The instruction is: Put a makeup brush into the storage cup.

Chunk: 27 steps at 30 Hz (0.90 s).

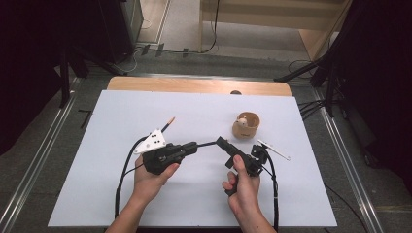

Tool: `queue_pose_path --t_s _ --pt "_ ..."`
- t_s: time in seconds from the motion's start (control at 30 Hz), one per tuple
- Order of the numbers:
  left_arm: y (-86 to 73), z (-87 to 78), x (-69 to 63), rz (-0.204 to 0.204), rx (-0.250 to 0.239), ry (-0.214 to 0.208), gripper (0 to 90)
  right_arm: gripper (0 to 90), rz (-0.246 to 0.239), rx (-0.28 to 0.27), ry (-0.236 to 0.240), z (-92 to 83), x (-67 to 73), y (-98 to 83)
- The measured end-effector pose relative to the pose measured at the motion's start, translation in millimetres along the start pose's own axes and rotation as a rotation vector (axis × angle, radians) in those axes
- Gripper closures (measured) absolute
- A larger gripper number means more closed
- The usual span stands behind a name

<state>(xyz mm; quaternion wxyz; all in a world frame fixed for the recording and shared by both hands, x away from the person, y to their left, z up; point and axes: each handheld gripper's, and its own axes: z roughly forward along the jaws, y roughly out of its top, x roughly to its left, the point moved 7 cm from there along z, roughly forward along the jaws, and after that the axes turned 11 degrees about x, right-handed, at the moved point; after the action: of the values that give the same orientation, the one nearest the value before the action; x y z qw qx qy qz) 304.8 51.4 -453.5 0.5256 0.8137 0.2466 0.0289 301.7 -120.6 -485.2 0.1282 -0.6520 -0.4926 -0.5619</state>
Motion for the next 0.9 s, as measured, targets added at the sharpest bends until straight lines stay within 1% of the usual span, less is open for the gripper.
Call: queue_pose_path --t_s 0.03,0.1,0.17,0.4,0.6,0.77,0.8,0.87,0.9 --pt "-0.2 0.5 -0.6 0.003 0.001 -0.001 86.8 21.5 0.008 0.001 0.001 0.3 0.0 0.0" --pt "-0.6 1.6 -1.6 0.009 0.005 -0.005 86.8 29.1 0.026 0.000 0.013 1.0 0.0 0.1" --pt "-1.3 2.6 -2.3 0.010 0.008 -0.008 86.8 35.5 0.032 -0.002 0.011 1.9 -1.2 -0.1" --pt "-2.4 3.8 -3.2 0.014 0.012 -0.011 86.8 52.6 0.072 0.026 0.020 6.1 -6.6 -1.9" --pt "-2.8 3.9 -3.0 0.016 0.013 -0.011 86.8 55.6 0.088 0.030 0.041 7.2 -8.0 -1.0" --pt "-3.4 4.6 -3.3 0.015 0.017 -0.012 86.8 57.4 0.085 0.027 0.049 6.5 -8.7 -0.6" --pt "-3.6 4.7 -3.3 0.015 0.017 -0.013 86.7 57.9 0.094 0.028 0.051 6.3 -8.6 -0.4" --pt "-4.1 5.1 -3.5 0.015 0.022 -0.019 86.7 59.6 0.095 0.021 0.061 6.0 -9.2 0.3" --pt "-4.6 5.6 -3.5 0.012 0.028 -0.023 86.6 61.7 0.095 0.018 0.065 5.1 -9.8 0.7"
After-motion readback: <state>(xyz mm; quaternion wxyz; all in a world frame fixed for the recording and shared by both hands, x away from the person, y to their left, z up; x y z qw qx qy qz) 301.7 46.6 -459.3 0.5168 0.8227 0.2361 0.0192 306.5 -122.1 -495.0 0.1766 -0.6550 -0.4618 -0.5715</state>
